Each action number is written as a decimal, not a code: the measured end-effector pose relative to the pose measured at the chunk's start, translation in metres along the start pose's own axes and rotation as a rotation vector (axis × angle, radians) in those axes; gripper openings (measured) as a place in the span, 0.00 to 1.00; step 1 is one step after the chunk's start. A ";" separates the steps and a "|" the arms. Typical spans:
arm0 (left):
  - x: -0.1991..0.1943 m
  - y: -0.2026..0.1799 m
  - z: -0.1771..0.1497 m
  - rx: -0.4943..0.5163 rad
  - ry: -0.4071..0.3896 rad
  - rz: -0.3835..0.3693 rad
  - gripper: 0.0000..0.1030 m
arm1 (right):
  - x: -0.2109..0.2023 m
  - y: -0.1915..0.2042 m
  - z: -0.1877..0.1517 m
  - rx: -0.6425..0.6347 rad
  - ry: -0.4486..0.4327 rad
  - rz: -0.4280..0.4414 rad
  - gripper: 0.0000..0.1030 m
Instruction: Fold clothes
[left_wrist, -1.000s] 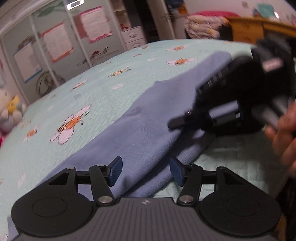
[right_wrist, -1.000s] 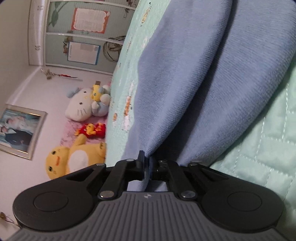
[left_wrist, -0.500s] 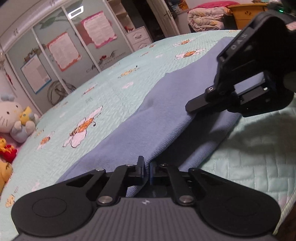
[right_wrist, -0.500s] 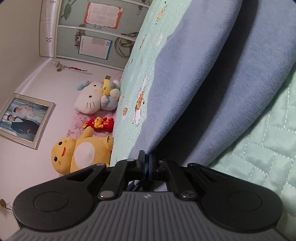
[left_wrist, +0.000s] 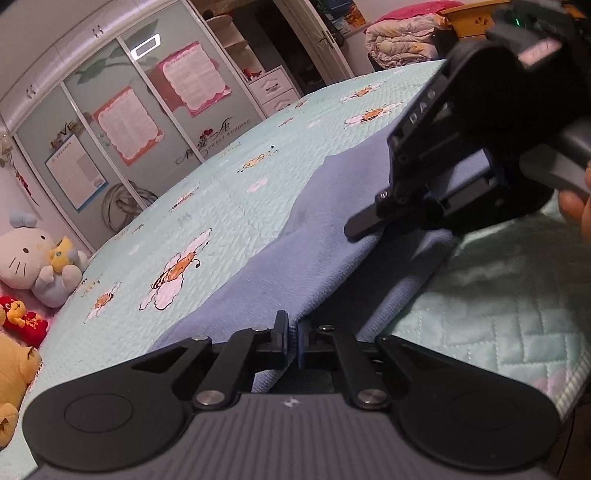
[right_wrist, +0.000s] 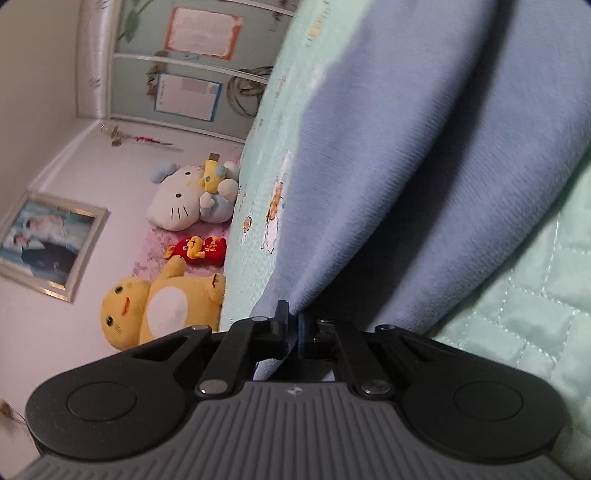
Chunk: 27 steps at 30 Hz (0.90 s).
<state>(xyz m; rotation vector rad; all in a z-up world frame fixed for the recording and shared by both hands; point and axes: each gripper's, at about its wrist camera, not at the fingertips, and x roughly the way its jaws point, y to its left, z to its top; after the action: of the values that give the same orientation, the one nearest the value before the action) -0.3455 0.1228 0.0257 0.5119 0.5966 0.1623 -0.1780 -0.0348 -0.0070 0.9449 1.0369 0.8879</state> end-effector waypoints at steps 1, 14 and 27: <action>0.000 -0.002 -0.001 0.008 0.005 -0.003 0.05 | -0.003 0.004 -0.002 -0.030 -0.002 -0.011 0.03; -0.010 0.008 -0.023 -0.068 0.010 0.030 0.35 | -0.001 -0.006 -0.008 -0.070 0.025 -0.121 0.03; -0.038 0.174 -0.094 -1.023 0.092 0.003 0.42 | 0.002 -0.008 -0.008 -0.079 0.032 -0.151 0.03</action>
<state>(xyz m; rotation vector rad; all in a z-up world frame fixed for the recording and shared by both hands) -0.4305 0.3013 0.0657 -0.4881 0.5247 0.4599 -0.1839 -0.0338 -0.0170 0.7777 1.0782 0.8146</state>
